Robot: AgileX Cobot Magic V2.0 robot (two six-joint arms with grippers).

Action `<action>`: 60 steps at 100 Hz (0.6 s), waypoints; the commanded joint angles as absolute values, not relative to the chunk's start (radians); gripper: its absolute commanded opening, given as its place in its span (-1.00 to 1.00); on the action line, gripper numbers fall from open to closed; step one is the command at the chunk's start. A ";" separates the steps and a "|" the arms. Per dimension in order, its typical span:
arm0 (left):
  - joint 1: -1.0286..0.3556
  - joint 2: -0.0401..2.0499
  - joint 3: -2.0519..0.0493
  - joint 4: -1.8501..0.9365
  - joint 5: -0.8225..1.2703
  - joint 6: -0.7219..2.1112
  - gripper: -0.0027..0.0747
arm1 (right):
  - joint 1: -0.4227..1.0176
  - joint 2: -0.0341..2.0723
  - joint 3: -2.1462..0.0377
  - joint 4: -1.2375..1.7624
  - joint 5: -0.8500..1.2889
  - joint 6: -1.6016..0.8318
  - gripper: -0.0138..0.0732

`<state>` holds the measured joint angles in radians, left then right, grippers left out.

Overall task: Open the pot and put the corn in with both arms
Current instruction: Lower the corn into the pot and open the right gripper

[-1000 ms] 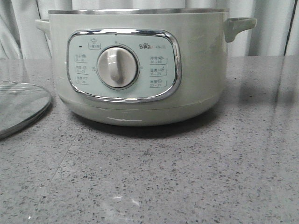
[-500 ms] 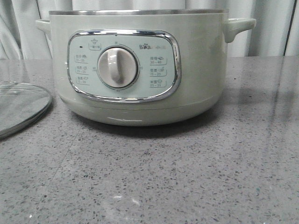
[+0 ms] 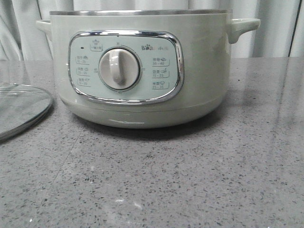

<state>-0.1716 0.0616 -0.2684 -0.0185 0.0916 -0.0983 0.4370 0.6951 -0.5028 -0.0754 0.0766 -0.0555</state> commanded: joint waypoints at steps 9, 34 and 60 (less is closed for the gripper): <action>-0.174 0.071 -0.291 -0.028 0.045 -0.107 -0.98 | 0.397 0.619 -0.377 -0.092 -0.151 -0.064 -0.83; -0.174 0.071 -0.290 -0.028 0.045 -0.107 -0.98 | 0.354 0.585 -0.332 -0.090 -0.147 -0.064 -0.83; -0.174 0.071 -0.288 -0.028 0.045 -0.107 -0.98 | 0.354 0.585 -0.332 -0.090 -0.147 -0.064 -0.83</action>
